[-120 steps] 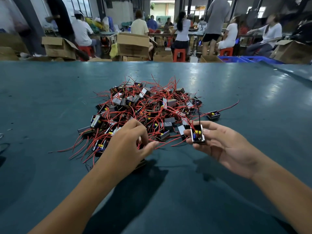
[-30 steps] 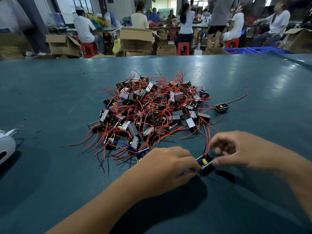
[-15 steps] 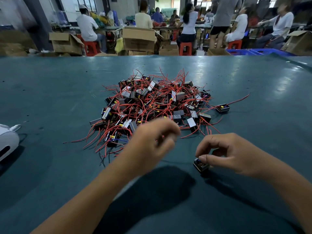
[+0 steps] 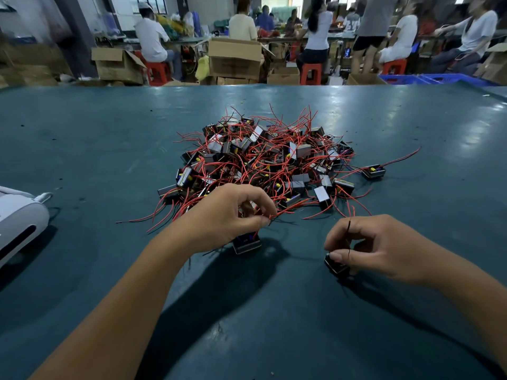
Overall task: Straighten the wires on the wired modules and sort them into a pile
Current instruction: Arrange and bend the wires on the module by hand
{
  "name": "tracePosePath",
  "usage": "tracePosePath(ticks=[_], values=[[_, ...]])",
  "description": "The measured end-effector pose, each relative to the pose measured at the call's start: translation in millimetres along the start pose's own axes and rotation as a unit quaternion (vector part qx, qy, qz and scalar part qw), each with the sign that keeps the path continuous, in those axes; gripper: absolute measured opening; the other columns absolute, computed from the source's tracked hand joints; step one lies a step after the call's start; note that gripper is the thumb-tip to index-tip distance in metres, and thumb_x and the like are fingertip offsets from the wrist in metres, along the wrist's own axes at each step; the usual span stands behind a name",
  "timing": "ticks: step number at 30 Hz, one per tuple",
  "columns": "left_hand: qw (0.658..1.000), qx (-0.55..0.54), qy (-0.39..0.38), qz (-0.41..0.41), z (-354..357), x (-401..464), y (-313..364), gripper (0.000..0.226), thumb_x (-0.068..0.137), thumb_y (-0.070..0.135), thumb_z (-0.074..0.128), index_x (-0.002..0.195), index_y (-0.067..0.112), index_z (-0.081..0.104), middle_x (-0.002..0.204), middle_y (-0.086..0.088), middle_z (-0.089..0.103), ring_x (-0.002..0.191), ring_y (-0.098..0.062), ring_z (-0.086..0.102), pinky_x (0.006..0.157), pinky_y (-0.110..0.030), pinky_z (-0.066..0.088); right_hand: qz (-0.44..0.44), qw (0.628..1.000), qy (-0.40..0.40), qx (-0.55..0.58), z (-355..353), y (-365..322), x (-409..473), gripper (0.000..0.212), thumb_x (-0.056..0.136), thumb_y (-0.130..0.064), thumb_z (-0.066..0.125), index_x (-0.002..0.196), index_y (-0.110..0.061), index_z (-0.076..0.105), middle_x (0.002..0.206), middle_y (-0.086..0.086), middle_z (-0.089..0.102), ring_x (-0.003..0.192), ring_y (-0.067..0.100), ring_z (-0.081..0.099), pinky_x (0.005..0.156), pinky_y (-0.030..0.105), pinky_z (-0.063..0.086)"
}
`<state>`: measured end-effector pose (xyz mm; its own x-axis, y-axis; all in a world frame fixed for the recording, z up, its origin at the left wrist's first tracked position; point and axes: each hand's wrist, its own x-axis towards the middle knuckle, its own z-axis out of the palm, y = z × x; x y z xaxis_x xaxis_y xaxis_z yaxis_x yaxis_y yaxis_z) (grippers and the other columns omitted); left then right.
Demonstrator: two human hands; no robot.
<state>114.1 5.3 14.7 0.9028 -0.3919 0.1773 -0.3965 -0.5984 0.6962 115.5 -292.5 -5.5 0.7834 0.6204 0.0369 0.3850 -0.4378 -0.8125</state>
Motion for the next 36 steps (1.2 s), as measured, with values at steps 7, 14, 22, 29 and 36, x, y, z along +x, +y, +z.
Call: tracePosePath(ticks=[7,14,22,29,36], values=[[0.999,0.030,-0.032,-0.022,4,-2,2,0.007,0.090,0.014,0.073,0.092,0.021,0.072,0.090,0.006,0.068,0.077,-0.012,0.062,0.070,-0.021,0.050,-0.001,1.000,-0.001,0.013,1,-2,1,0.016,0.085,-0.018,0.076,0.087,-0.031,0.068,0.084,0.002,0.071,0.067,0.021,0.072,0.064,0.025,0.058],[0.997,0.027,-0.045,-0.061,1,-3,4,0.024,0.095,0.007,0.056,0.090,0.024,0.071,0.079,0.005,0.068,0.061,-0.003,0.054,0.055,-0.015,0.041,-0.003,1.000,0.002,0.004,1,-1,2,0.016,0.085,-0.020,0.077,0.089,-0.032,0.068,0.085,-0.001,0.072,0.069,0.014,0.071,0.064,0.021,0.056],[0.997,0.029,-0.055,-0.050,4,-3,7,0.027,0.091,0.000,0.054,0.085,0.020,0.071,0.070,0.011,0.064,0.057,0.000,0.048,0.054,-0.011,0.036,-0.003,1.000,0.018,0.020,2,3,3,0.019,0.086,-0.014,0.076,0.090,-0.031,0.068,0.086,0.001,0.072,0.073,0.017,0.072,0.070,0.028,0.059],[0.995,0.064,-0.059,-0.049,3,-4,7,0.029,0.088,-0.002,0.053,0.084,0.020,0.071,0.079,0.002,0.071,0.067,-0.018,0.060,0.060,-0.026,0.046,-0.007,0.996,0.038,0.080,-2,9,4,0.032,0.090,0.001,0.067,0.099,-0.029,0.069,0.094,0.006,0.070,0.080,0.033,0.071,0.072,0.033,0.059],[0.994,0.093,-0.041,-0.045,10,-5,7,0.027,0.090,0.004,0.056,0.078,0.026,0.066,0.068,0.007,0.061,0.052,-0.002,0.046,0.051,-0.010,0.035,-0.062,0.988,0.140,0.000,-12,5,0,0.032,0.089,0.001,0.067,0.096,-0.030,0.065,0.095,-0.003,0.068,0.077,0.029,0.071,0.070,0.042,0.061]])
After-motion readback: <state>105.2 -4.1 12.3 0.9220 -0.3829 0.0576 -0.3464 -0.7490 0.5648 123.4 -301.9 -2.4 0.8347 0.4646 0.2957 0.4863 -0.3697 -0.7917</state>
